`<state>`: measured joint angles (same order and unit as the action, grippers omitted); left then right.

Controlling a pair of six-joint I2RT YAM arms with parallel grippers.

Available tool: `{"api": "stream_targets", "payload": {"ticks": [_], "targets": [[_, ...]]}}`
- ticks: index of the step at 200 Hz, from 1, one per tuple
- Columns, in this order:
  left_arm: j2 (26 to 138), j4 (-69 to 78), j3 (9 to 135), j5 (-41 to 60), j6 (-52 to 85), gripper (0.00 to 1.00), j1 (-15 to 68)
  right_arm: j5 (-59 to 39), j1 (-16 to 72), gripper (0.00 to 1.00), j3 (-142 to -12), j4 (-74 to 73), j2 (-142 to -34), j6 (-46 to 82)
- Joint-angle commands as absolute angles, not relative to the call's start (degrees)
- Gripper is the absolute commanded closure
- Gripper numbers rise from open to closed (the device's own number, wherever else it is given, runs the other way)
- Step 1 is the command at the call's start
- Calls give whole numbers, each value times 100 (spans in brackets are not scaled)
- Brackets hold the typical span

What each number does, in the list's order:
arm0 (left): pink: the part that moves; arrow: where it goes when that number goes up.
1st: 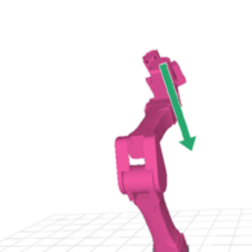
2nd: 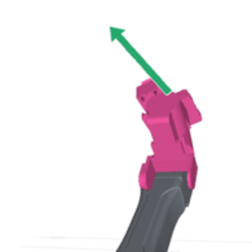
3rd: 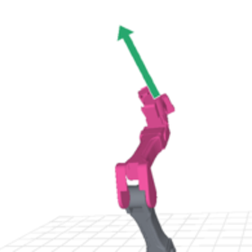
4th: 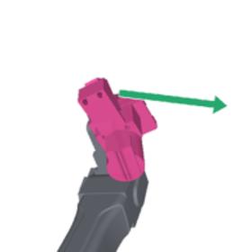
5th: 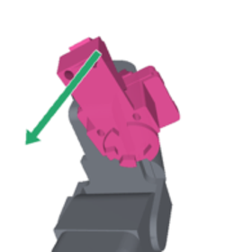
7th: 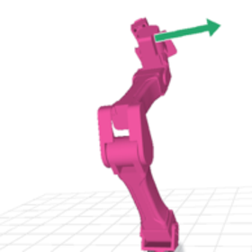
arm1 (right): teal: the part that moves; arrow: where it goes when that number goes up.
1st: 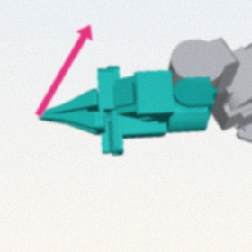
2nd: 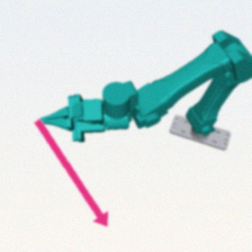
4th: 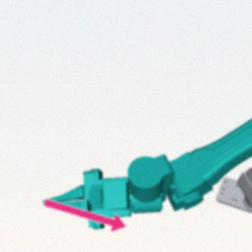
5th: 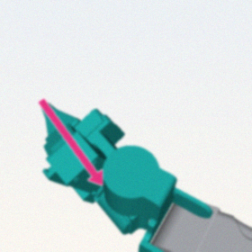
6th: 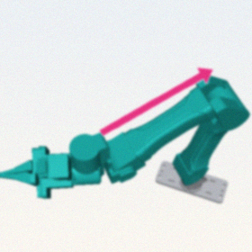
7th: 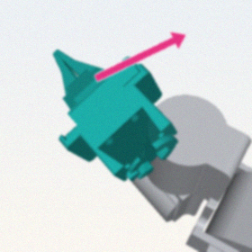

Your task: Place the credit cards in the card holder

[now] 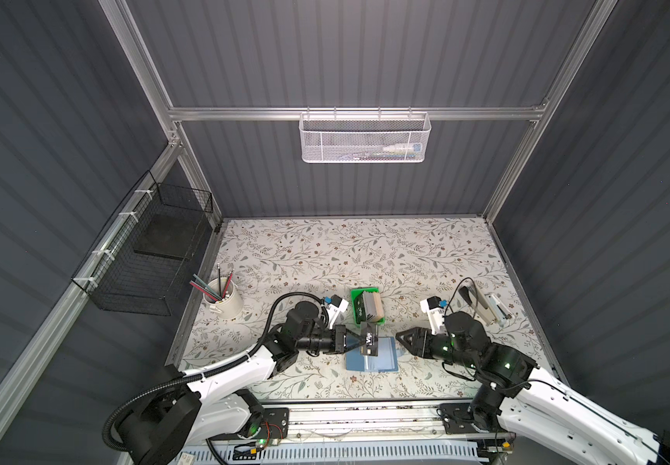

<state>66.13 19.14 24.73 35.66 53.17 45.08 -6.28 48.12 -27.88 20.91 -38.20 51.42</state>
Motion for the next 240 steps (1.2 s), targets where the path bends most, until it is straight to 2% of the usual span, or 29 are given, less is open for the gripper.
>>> {"api": "stream_targets", "payload": {"ticks": [1,51,72,105,240], "targets": [[6562,1215,2505,3136,4958,100,4528,174,5121,60,-2619,2273,-4115,5362],[7042,743,2867,2859,4637,100,4570,404,5592,63,-2575,1610,-5132,5493],[7115,694,2931,2763,4603,100,4588,304,5614,68,-2502,1432,-5503,5504],[7163,788,2920,2690,4675,100,4601,155,5616,68,-2437,1254,-5854,5545],[7478,1494,2689,2705,4985,100,4651,192,5632,72,-2283,1293,-6112,5647]]}}
